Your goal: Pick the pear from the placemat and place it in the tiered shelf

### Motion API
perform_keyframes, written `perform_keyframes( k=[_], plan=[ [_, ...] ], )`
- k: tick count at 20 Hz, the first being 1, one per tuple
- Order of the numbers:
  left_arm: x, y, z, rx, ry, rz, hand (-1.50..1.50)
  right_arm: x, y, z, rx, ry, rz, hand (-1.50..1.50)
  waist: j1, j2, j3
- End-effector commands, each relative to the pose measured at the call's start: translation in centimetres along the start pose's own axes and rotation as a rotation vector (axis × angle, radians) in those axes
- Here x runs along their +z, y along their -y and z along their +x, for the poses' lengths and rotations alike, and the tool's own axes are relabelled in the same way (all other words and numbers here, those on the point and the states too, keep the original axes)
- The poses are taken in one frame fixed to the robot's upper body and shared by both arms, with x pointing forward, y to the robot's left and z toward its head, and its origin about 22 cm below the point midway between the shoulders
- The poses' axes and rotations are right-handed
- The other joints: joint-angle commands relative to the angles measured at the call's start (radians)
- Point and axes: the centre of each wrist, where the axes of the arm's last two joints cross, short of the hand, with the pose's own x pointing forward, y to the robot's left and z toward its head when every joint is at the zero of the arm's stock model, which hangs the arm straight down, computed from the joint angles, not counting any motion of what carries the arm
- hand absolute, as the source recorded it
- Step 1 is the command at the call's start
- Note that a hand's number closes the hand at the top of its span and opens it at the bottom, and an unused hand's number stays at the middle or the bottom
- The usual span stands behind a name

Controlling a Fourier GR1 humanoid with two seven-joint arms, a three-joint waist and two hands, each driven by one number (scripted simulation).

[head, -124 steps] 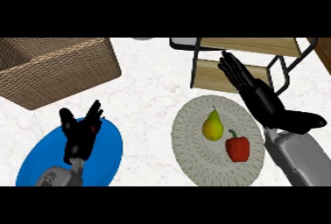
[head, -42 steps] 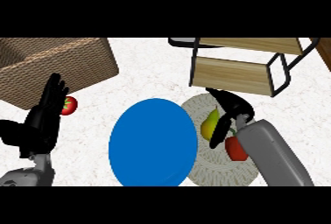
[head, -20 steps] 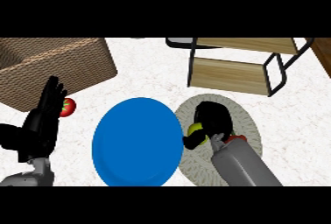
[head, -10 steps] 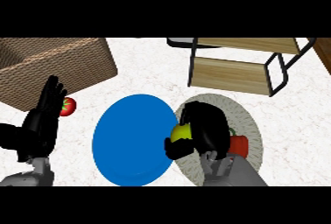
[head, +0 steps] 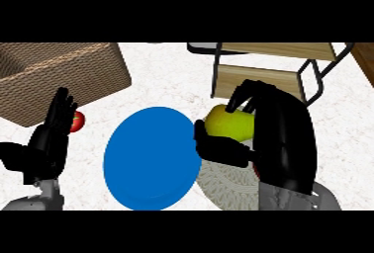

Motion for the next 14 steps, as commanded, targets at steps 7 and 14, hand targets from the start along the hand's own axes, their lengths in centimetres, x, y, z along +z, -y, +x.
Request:
perform_keyframes(
  k=[7, 14],
  plan=[
    [-0.1, -0.5, 0.4, -0.019, -0.004, -0.005, 0.0, -2.3, 4.8, 1.6, 0.045, -0.182, -0.175, 1.5, 0.011, 0.005, 0.0],
    [0.3, -2.3, 1.4, -0.003, 0.004, -0.032, 0.0, -8.7, 5.9, -1.8, 0.002, -0.212, -0.224, 1.5, 0.025, 0.009, 0.001]
  ],
)
